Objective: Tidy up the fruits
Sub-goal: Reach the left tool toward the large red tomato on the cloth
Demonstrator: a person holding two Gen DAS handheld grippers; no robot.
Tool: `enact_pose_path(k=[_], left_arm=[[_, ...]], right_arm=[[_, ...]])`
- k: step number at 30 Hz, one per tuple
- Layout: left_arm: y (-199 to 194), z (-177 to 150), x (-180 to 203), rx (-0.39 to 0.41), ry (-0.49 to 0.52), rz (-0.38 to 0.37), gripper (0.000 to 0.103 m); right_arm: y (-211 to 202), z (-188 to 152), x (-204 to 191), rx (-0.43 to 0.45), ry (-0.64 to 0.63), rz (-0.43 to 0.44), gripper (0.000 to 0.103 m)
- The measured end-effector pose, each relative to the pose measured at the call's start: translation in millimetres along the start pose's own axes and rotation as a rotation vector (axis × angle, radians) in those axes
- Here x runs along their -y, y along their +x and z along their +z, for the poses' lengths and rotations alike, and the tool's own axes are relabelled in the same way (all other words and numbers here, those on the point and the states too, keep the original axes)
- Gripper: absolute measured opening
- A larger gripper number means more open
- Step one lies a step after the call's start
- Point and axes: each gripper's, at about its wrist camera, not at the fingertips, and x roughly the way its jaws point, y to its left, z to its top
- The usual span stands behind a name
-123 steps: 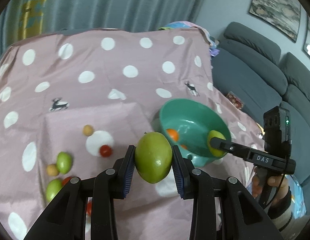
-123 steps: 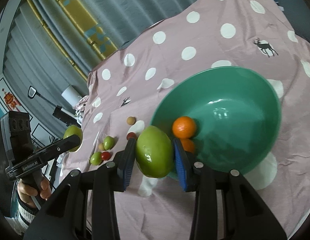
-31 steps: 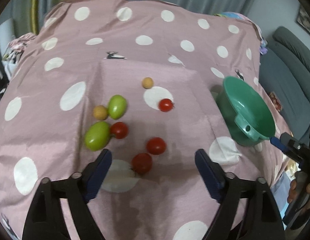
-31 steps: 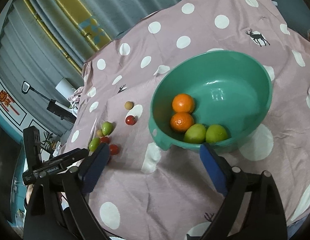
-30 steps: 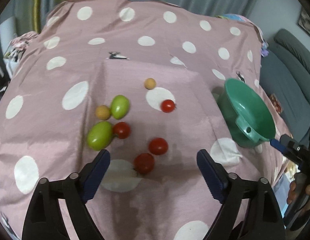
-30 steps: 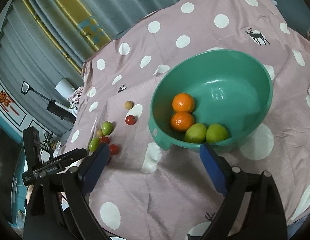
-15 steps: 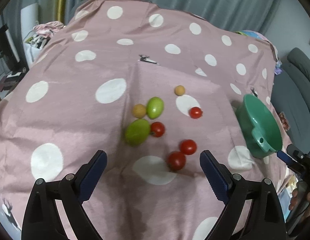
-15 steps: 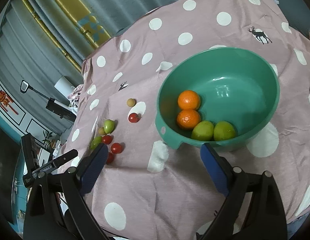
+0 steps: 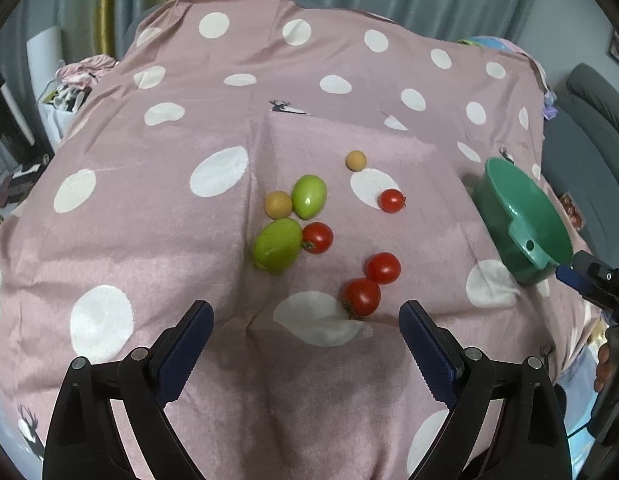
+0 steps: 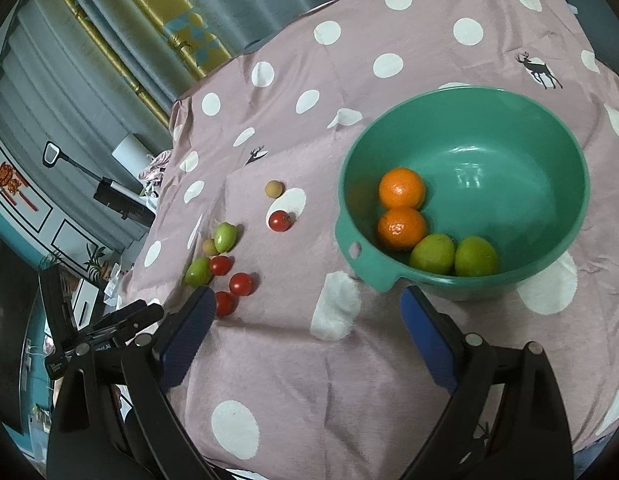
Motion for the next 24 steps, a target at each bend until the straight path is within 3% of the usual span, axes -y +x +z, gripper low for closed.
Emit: enact_pose_path(k=[24], left_arm=[[30, -3, 27, -0.086, 0.117, -0.035, 0.094]], right_arm=[[39, -11, -37, -0.122, -0.138, 0.103, 0.094]])
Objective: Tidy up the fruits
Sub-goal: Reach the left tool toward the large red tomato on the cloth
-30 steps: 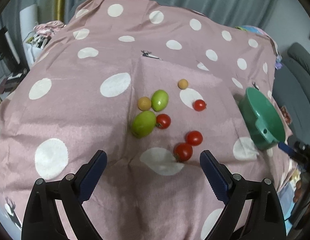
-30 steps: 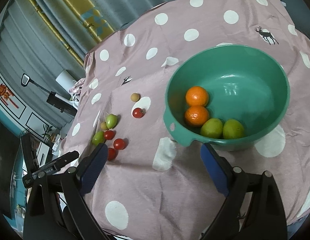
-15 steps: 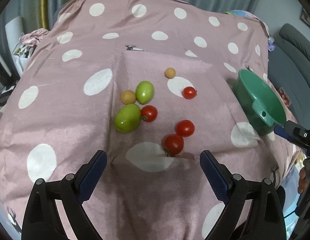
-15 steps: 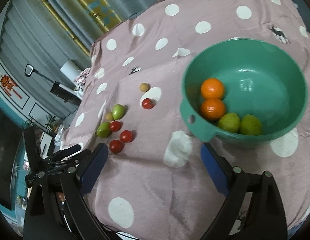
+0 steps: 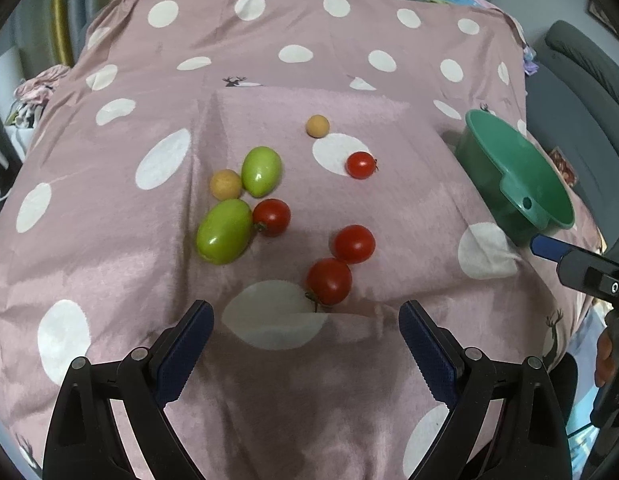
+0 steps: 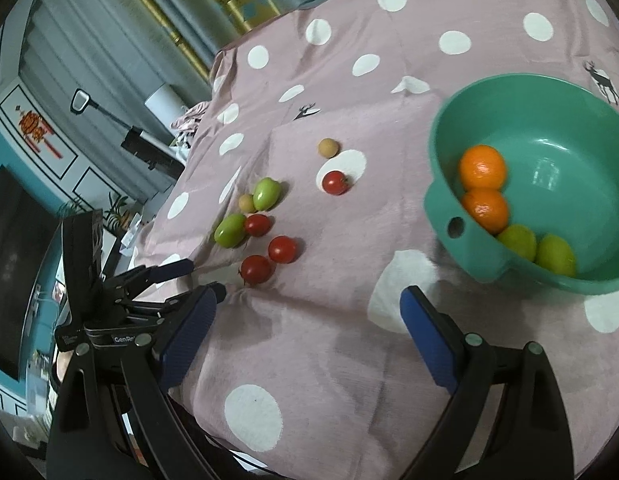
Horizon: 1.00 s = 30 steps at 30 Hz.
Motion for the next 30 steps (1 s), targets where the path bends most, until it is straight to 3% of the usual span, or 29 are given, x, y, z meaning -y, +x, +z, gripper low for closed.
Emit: enact_pose_path(k=[23, 26, 30], left_arm=[[30, 12, 8, -0.045, 0.056, -0.047, 0.093], [32, 13, 8, -0.046, 0.062, -0.048, 0.084], [35, 13, 9, -0.056, 0.083, -0.034, 0.082]], right_arm=[[19, 3, 0, -0.043, -0.016, 0.016, 0.094], [20, 2, 1, -0.046, -0.014, 0.018, 0.094], [22, 1, 3, -0.049, -0.010, 0.021, 0.094]])
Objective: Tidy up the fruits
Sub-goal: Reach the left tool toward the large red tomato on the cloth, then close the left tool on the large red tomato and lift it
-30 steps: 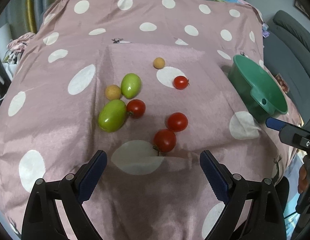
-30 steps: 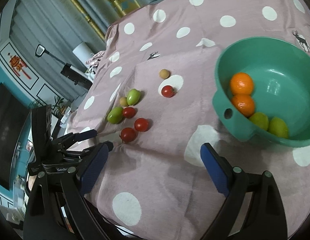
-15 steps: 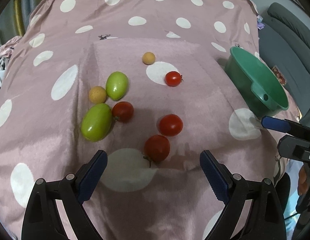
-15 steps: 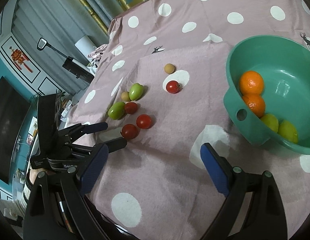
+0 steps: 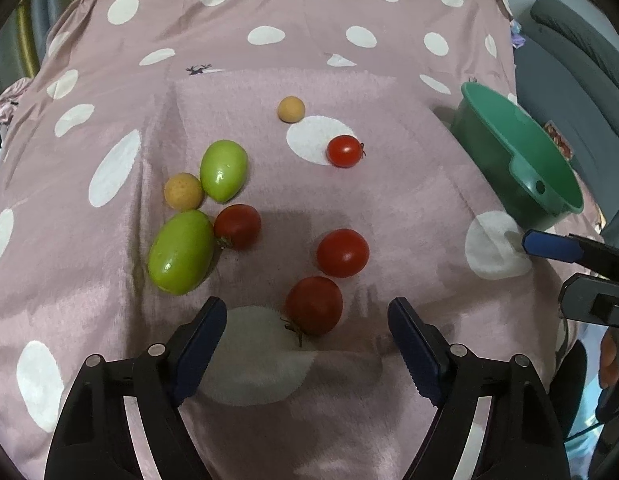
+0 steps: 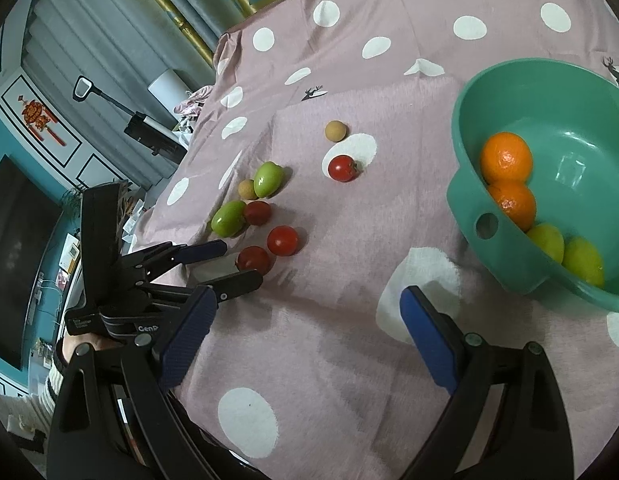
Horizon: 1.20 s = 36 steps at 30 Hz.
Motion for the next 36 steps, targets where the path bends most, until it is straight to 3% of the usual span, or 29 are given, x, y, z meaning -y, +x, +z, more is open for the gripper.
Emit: enact_pose_path(k=[2, 7, 10, 13, 24, 36], left_arm=[[1, 1, 1, 0.000, 0.009, 0.003, 0.071], [5, 2, 1, -0.003, 0.018, 0.013, 0.069], [7, 2, 0, -0.003, 0.015, -0.011, 0.056], [9, 2, 1, -0.002, 0.020, -0.015, 0.054], [15, 5, 4, -0.019, 0.044, -0.075, 0.032], [-14, 6, -36, 0.084, -0.106, -0.121, 0.028]], right_arm=[[1, -1, 1, -0.002, 0.003, 0.001, 0.094], [3, 0, 1, -0.007, 0.003, 0.004, 0.094], [4, -1, 2, -0.011, 0.003, 0.004, 0.094], [6, 0, 2, -0.013, 0.006, 0.004, 0.094], [12, 1, 1, -0.027, 0.004, 0.005, 0.094], [34, 10, -8, -0.054, -0.020, 0.003, 0.094]])
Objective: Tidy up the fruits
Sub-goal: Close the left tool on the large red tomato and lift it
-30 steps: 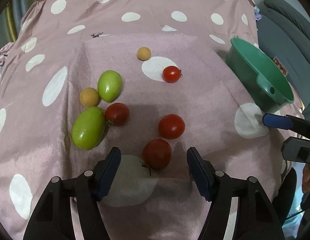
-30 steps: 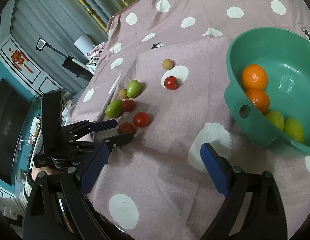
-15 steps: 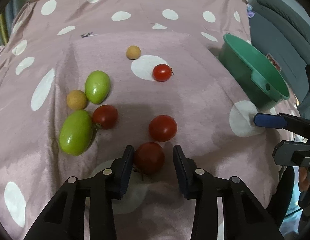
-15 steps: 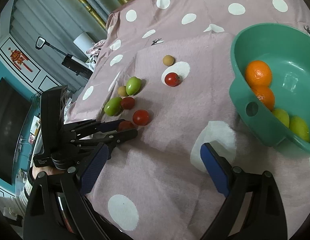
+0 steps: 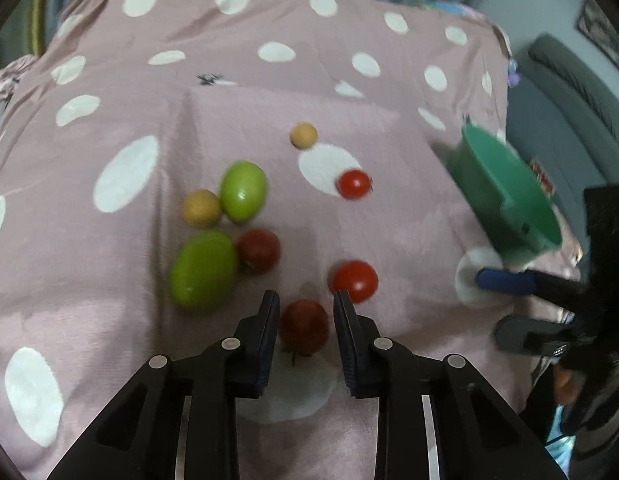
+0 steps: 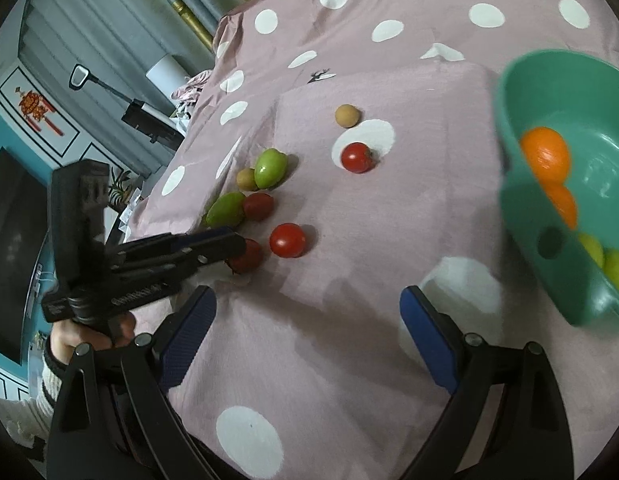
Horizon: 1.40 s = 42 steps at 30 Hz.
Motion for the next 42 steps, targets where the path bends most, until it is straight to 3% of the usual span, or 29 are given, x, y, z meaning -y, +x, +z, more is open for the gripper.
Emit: enact_pose_path(k=[7, 13, 20, 25, 34, 42], left_arm=[[1, -6, 3, -0.025, 0.039, -0.032, 0.028], [13, 1, -2, -0.051, 0.040, 0.007, 0.028], [26, -5, -6, -0.077, 0.031, -0.004, 0.028], [22, -4, -8, -0.047, 0.027, 0.016, 0.028], [-11, 2, -21, 0.049, -0.014, 0.001, 0.028], [-15, 3, -30, 0.067, -0.044, -0.008, 0.028]], right_arm=[[22, 11, -16, -0.019, -0.052, -0.022, 0.091], [25, 14, -15, -0.027, -0.046, -0.021, 0.091], [25, 16, -14, -0.023, -0.048, -0.015, 0.091], [30, 18, -16, -0.034, -0.061, -0.012, 0.090], [49, 27, -24, -0.057, -0.110, -0.037, 0.070], [74, 30, -33, -0.091, -0.167, -0.087, 0.052]])
